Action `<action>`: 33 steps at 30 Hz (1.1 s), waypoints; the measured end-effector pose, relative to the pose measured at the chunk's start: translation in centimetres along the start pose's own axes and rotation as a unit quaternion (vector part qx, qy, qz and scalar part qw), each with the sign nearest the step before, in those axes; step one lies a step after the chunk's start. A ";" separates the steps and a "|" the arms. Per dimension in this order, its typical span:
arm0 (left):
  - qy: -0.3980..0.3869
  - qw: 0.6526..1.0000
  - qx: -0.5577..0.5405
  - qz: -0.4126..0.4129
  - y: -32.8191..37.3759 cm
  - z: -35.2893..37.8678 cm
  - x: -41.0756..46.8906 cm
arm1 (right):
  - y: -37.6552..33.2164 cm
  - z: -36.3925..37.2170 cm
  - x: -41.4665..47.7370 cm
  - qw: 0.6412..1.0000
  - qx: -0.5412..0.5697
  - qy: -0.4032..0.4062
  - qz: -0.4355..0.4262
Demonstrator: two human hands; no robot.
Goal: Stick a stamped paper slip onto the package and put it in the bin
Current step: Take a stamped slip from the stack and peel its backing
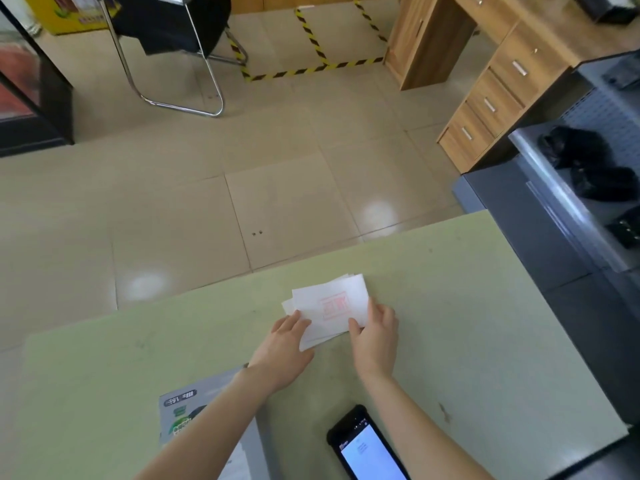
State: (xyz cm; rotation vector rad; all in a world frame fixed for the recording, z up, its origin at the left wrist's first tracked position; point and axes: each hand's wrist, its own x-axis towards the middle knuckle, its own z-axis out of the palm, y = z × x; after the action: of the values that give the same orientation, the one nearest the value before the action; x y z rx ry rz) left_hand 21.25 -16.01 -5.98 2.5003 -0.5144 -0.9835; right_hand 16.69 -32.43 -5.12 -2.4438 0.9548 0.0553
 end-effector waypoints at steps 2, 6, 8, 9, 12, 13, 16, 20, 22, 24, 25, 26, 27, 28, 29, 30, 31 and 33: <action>0.006 1.000 -0.005 -0.005 -0.1 -0.2 -0.4 | -0.2 -0.1 -0.2 0.999 0.037 0.031 -0.018; 0.006 1.000 -0.009 -0.021 -0.4 -0.7 -1.4 | -0.7 -0.6 -0.2 0.989 0.142 0.032 -0.005; 0.011 1.000 -0.016 -0.021 -0.5 -1.2 -1.7 | -0.6 -1.0 -0.1 0.986 0.163 0.022 -0.002; 0.017 0.999 -0.021 -0.019 -0.6 -1.5 -1.8 | -0.6 -1.3 0.0 0.985 0.169 0.018 -0.003; 0.041 0.998 -0.042 -0.016 -0.5 -2.3 -1.8 | -0.4 -2.0 0.0 0.984 0.180 0.006 -0.020; 0.054 0.997 -0.058 -0.021 -0.5 -2.5 -1.6 | -0.3 -2.2 0.1 0.983 0.182 0.004 -0.024; 0.088 0.985 -0.134 -0.058 -0.1 -3.0 -0.7 | 0.0 -2.6 0.2 0.981 0.191 -0.005 -0.025; 0.076 0.970 -0.212 -0.088 0.4 -2.8 0.7 | 0.5 -3.0 0.1 0.978 0.209 -0.005 -0.011; 0.073 0.968 -0.220 -0.091 0.6 -2.5 1.0 | 0.7 -3.0 0.2 0.976 0.218 -0.005 -0.001; 0.081 0.966 -0.224 -0.097 0.7 -2.2 1.2 | 0.9 -3.0 0.3 0.975 0.222 -0.008 -0.001; 0.083 0.965 -0.224 -0.103 0.8 -2.1 1.2 | 0.9 -3.0 0.3 0.975 0.223 -0.009 -0.002; 0.086 0.965 -0.223 -0.109 0.8 -2.0 1.2 | 1.0 -2.9 0.4 0.975 0.224 -0.010 -0.001; 0.091 0.964 -0.220 -0.114 0.8 -2.1 1.0 | 1.0 -2.8 0.5 0.975 0.224 -0.010 0.002; 0.102 0.964 -0.215 -0.116 0.8 -2.1 0.9 | 1.0 -2.7 0.6 0.974 0.225 -0.010 0.006; 0.118 0.963 -0.212 -0.116 0.8 -2.3 0.7 | 1.1 -2.7 0.6 0.974 0.224 -0.013 0.010; 0.134 0.961 -0.215 -0.115 0.8 -2.4 0.6 | 1.0 -2.7 0.6 0.974 0.225 -0.019 0.013; 0.147 0.956 -0.226 -0.114 0.7 -2.6 0.4 | 0.9 -2.7 0.6 0.974 0.224 -0.032 0.015; 0.164 0.947 -0.250 -0.114 0.7 -3.0 0.0 | 0.7 -2.8 0.5 0.981 0.184 -0.061 -0.006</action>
State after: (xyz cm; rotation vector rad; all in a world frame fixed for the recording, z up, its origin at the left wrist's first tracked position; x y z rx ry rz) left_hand 23.24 -15.89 -3.62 2.2113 0.1218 -0.6464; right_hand 16.16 -34.52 -3.13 -2.0802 0.8139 0.0199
